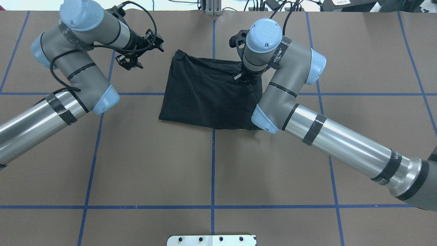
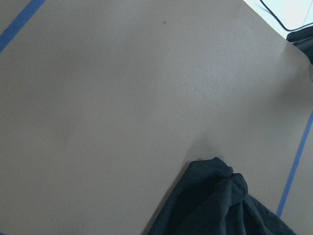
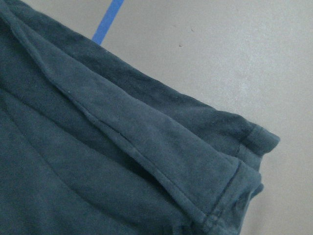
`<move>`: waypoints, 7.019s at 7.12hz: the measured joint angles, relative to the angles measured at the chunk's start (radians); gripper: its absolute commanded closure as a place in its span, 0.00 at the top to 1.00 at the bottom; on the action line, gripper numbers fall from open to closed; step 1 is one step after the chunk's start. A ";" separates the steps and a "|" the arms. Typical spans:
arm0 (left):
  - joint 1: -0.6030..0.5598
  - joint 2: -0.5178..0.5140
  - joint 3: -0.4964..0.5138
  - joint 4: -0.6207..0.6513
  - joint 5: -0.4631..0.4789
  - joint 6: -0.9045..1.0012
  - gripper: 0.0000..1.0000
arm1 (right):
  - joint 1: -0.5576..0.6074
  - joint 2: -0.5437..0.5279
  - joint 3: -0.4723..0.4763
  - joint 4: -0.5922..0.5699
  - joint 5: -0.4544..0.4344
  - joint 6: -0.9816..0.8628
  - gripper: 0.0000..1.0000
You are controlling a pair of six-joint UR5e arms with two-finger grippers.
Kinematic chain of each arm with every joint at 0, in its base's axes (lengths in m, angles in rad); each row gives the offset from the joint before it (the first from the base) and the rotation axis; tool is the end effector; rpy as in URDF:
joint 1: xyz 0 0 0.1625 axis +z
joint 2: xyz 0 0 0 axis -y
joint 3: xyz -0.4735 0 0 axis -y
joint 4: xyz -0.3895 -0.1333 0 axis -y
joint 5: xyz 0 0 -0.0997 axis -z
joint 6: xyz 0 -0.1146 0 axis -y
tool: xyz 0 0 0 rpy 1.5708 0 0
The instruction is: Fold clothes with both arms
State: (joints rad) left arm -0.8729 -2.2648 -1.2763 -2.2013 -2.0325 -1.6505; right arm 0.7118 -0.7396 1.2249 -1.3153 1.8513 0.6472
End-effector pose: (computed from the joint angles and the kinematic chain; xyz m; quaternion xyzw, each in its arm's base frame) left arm 0.4517 -0.6666 0.3423 0.0015 0.5192 -0.2883 0.8046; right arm -0.5714 -0.6270 0.3139 0.1724 -0.3402 -0.1479 0.9125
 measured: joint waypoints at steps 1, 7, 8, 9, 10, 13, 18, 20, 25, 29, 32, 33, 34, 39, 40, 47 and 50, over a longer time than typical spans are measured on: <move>0.000 0.000 0.000 0.000 0.000 0.000 1.00 | -0.002 0.000 -0.003 0.000 -0.001 0.000 0.86; 0.000 -0.001 -0.001 0.000 0.000 -0.004 1.00 | -0.009 0.013 -0.040 0.001 -0.001 0.003 0.51; 0.000 0.000 -0.002 0.000 0.000 -0.005 1.00 | -0.011 0.014 -0.043 0.001 -0.001 0.003 0.34; 0.000 0.000 -0.002 0.000 0.000 -0.005 1.00 | -0.014 0.014 -0.043 0.001 -0.001 0.003 0.28; 0.000 0.000 -0.001 0.000 0.000 -0.005 1.00 | -0.017 0.014 -0.044 0.001 -0.001 0.002 0.28; 0.000 0.000 -0.001 0.000 0.000 -0.005 1.00 | -0.022 0.011 -0.046 0.001 -0.001 0.002 0.06; 0.000 -0.001 -0.002 0.000 0.000 -0.006 1.00 | -0.005 0.014 -0.050 -0.001 -0.001 0.001 0.00; 0.000 -0.004 -0.002 0.000 0.000 -0.006 1.00 | 0.041 0.018 -0.052 -0.003 0.007 -0.005 0.00; -0.003 -0.009 -0.015 0.001 0.000 -0.002 1.00 | 0.071 0.020 -0.044 -0.003 0.041 0.006 1.00; -0.046 0.094 -0.110 0.000 -0.002 0.181 1.00 | 0.211 -0.047 0.197 -0.270 0.185 0.019 1.00; -0.174 0.324 -0.257 -0.001 -0.010 0.596 1.00 | 0.334 -0.189 0.487 -0.511 0.201 -0.002 1.00; -0.225 0.403 -0.289 -0.003 -0.008 0.728 1.00 | 0.377 -0.232 0.513 -0.520 0.229 -0.027 1.00; -0.276 0.462 -0.301 -0.007 -0.006 0.861 1.00 | 0.417 -0.271 0.520 -0.523 0.245 -0.079 1.00; -0.544 0.569 -0.204 -0.014 -0.125 1.453 1.00 | 0.644 -0.504 0.520 -0.523 0.351 -0.538 1.00; -0.586 0.571 -0.185 -0.014 -0.144 1.533 1.00 | 0.682 -0.535 0.520 -0.522 0.368 -0.585 1.00; -0.683 0.600 -0.171 0.143 -0.145 1.775 1.00 | 0.779 -0.709 0.408 -0.442 0.444 -0.694 1.00; -0.685 0.610 -0.236 0.401 -0.153 1.842 1.00 | 0.800 -0.787 0.400 -0.399 0.468 -0.743 1.00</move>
State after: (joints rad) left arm -1.5576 -1.6553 -1.5122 -1.8003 -2.1852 0.1918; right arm 1.5116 -1.5265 1.6251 -1.7145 2.3195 -0.0958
